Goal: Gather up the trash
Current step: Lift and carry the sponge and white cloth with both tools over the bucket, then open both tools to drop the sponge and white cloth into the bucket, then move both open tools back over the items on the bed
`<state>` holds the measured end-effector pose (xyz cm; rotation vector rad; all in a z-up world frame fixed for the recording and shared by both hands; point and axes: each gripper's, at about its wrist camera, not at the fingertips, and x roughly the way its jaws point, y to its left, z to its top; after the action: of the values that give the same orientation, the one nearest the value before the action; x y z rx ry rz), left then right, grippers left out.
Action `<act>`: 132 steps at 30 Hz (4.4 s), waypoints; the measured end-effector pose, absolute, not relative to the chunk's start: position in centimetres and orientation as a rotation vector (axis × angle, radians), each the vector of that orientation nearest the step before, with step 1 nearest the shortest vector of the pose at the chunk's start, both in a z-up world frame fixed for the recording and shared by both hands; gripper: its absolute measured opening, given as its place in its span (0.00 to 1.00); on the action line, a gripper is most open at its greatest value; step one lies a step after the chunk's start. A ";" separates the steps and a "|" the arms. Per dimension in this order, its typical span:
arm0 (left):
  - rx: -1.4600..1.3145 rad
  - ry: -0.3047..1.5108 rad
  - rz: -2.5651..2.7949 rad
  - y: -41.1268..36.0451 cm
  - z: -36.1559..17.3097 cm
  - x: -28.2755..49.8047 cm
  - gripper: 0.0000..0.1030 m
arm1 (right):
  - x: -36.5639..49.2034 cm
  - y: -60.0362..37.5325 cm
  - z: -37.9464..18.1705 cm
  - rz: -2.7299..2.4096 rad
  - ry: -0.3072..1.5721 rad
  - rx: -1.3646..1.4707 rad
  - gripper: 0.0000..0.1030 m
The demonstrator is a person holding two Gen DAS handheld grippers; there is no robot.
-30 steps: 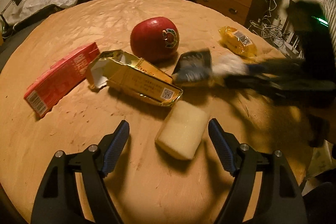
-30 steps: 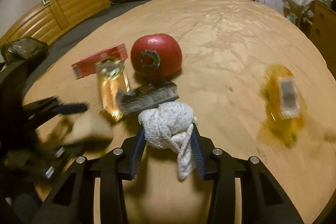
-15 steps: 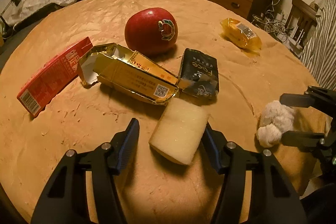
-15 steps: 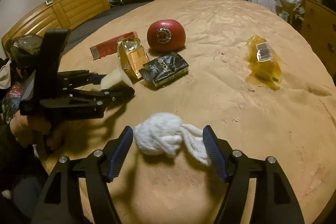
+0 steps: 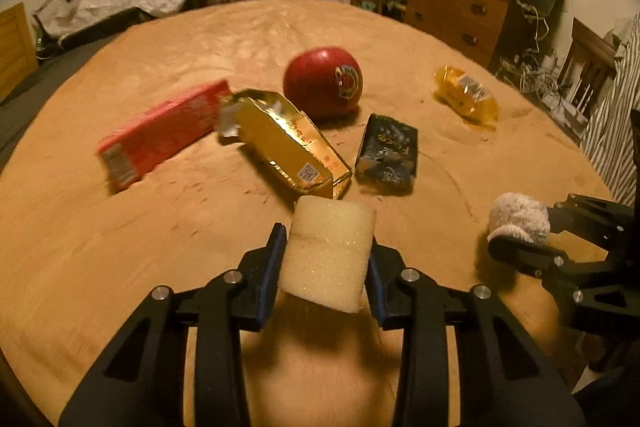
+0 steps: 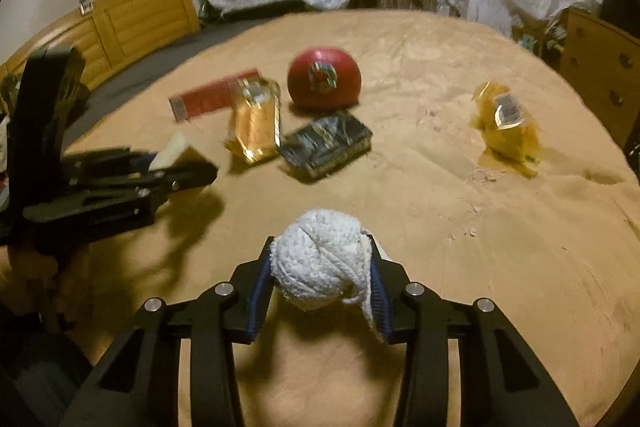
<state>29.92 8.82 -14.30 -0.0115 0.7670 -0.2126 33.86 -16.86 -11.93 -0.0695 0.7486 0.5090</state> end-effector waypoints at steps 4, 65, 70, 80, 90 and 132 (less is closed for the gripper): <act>0.013 0.678 -0.150 8.5 -11.9 25.2 0.34 | 30.7 -16.5 -9.3 0.485 0.651 -0.031 0.42; 0.086 0.390 -0.587 -22.2 0.3 12.5 0.34 | 1.6 -51.4 6.2 -0.203 0.414 0.031 0.43; 0.117 0.463 -0.693 -26.8 -1.1 12.4 0.34 | 1.3 -57.8 4.6 -0.230 0.525 0.090 0.43; 0.147 0.658 -0.833 -32.3 -5.4 13.7 0.34 | 3.9 -64.3 -0.9 -0.156 0.787 0.234 0.43; 0.182 0.774 -0.868 -33.9 -8.0 15.0 0.34 | 4.5 -63.4 -4.1 -0.124 0.874 0.291 0.43; 0.196 0.729 -0.757 -27.2 -7.3 16.0 0.84 | 3.6 -59.1 -1.1 -0.046 0.686 0.309 0.83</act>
<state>15.95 -27.23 -7.29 0.1962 0.7289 -0.7571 3.57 -59.12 -1.14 0.3093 0.6860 -0.0464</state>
